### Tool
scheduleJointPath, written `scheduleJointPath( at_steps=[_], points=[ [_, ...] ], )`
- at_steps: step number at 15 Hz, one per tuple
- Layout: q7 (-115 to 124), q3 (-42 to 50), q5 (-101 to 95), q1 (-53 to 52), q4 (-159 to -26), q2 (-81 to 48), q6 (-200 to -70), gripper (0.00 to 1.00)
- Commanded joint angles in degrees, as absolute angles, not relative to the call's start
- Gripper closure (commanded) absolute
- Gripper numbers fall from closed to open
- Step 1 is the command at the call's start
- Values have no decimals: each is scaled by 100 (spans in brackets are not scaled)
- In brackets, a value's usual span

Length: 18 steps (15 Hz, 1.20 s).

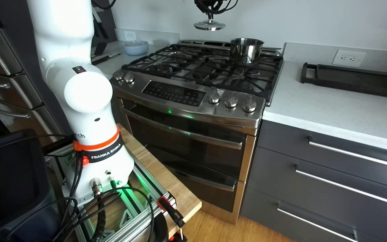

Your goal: Remove the lid from the silver pot, put it on the stove and then move the pot to the bottom right side of the stove

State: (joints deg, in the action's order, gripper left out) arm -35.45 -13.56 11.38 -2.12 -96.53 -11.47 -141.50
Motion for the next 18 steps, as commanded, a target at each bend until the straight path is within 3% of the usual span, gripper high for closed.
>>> scheduleJointPath(
  at_steps=[1, 9, 18],
  points=[
    [-4459, -1527, 1710, -202, -9923, -1023, -13946, 96],
    [-5528, -1644, 2010, -389, -10269, -1092, -13792, 96],
    [-5951, -1701, 1878, -595, -10788, -1281, -14939, 96]
  ],
)
